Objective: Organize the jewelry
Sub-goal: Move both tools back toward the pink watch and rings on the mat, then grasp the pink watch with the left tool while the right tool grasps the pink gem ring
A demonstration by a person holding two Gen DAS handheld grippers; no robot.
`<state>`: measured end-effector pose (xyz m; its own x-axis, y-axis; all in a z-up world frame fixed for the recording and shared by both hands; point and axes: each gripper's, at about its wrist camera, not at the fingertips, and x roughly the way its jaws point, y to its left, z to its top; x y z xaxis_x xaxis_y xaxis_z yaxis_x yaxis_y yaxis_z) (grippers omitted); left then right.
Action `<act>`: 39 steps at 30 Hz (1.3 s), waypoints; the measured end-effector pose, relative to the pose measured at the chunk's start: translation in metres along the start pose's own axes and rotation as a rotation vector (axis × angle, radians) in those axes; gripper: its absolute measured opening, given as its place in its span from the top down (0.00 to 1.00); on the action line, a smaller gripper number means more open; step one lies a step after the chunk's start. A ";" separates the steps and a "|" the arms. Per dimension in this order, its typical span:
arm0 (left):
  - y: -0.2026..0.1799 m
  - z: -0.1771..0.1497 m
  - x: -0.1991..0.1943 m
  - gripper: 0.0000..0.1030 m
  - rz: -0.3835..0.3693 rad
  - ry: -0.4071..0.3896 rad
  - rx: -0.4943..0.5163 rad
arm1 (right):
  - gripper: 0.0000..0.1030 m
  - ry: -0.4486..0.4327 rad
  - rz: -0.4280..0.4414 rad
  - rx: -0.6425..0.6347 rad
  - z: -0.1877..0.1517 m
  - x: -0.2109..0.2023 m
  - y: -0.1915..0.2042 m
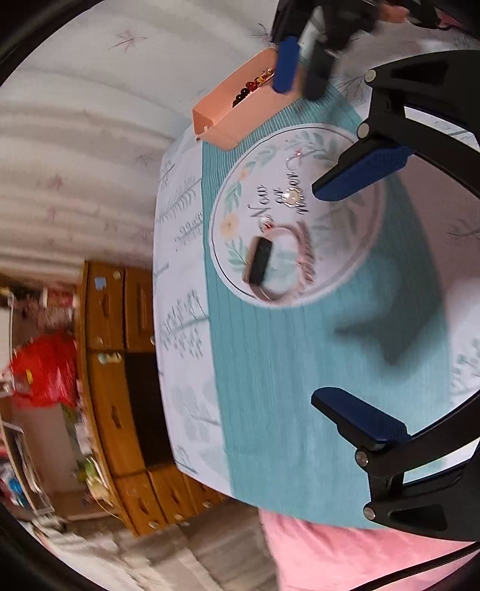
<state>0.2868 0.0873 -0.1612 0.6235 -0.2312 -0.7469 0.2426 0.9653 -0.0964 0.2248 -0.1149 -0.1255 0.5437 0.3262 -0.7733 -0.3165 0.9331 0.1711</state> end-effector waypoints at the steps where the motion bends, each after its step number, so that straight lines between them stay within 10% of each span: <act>1: -0.003 0.003 0.005 0.03 0.002 -0.003 0.014 | 0.47 0.010 -0.022 -0.027 -0.003 0.006 0.004; 25: -0.021 0.018 0.061 0.06 0.036 0.017 0.075 | 0.73 0.055 -0.147 -0.141 -0.012 0.065 0.002; 39: 0.000 0.015 0.068 0.44 -0.075 0.029 -0.032 | 0.91 0.057 -0.136 -0.150 -0.007 0.069 0.004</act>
<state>0.3402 0.0700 -0.2020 0.5827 -0.3000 -0.7553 0.2640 0.9488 -0.1732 0.2552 -0.0902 -0.1823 0.5457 0.1860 -0.8171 -0.3581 0.9333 -0.0267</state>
